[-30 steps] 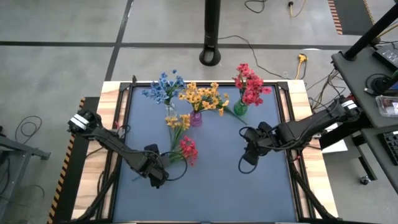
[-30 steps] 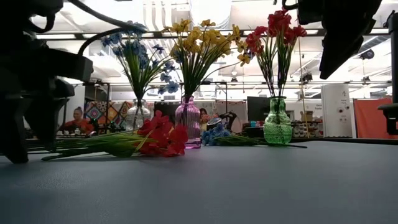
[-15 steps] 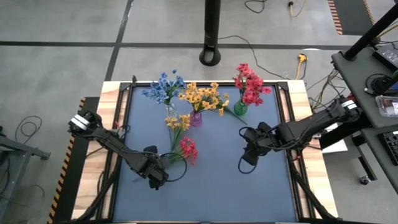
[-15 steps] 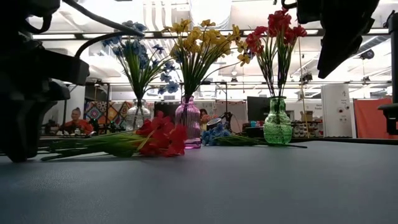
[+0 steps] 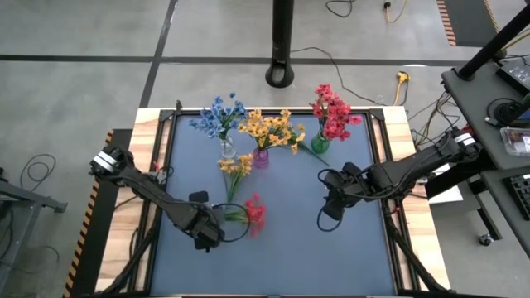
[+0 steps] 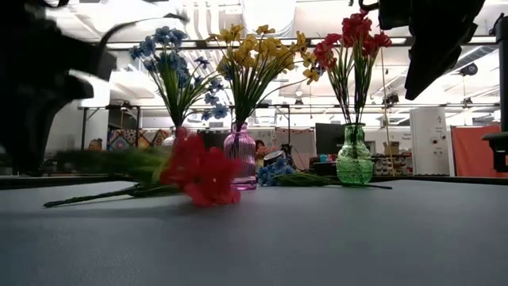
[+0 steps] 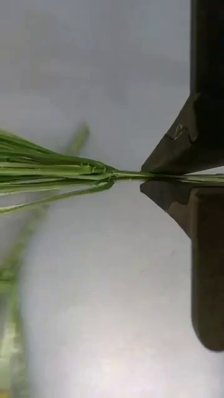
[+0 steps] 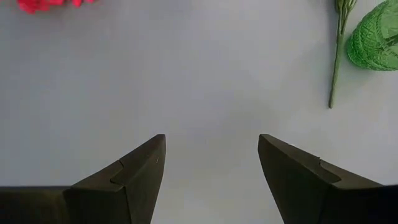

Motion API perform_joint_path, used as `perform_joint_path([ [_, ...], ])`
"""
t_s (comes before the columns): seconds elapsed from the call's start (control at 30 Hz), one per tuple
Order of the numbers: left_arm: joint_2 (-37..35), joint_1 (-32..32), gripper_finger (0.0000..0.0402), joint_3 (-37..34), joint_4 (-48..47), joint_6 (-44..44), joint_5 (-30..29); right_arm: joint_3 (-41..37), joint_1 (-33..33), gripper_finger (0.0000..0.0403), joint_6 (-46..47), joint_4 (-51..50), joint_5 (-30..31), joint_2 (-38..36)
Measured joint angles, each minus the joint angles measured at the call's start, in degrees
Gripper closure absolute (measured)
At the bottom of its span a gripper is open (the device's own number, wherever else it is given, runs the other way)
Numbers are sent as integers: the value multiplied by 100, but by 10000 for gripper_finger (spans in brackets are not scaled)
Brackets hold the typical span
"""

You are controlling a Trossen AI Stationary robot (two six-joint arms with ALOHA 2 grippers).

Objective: Sort flowers into vase by color
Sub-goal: Put the red flowers into the green vase

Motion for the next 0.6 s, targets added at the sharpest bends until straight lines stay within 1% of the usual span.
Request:
perform_joint_path([
  [0.1,-134,-2,399,258,34,367,-15,0,0,154,-76,20,1,0],
  [0.17,-228,-2,400,432,28,604,-147,0,0,154,-249,43,88,0],
  [0.27,-399,-7,400,689,97,956,-611,-7,0,154,-613,237,427,0],
  [0.37,-617,0,400,905,371,1410,-1161,-49,0,154,-1013,568,608,0],
  [0.5,-994,0,401,1001,1195,2227,-1786,-280,0,154,-1710,1459,618,0],
  [0.57,-1232,0,401,894,1929,2792,-2130,-530,0,154,-2251,2288,649,0],
  [0.6,-1348,11,401,792,2337,3113,-2242,-716,0,154,-2566,2896,655,4],
])
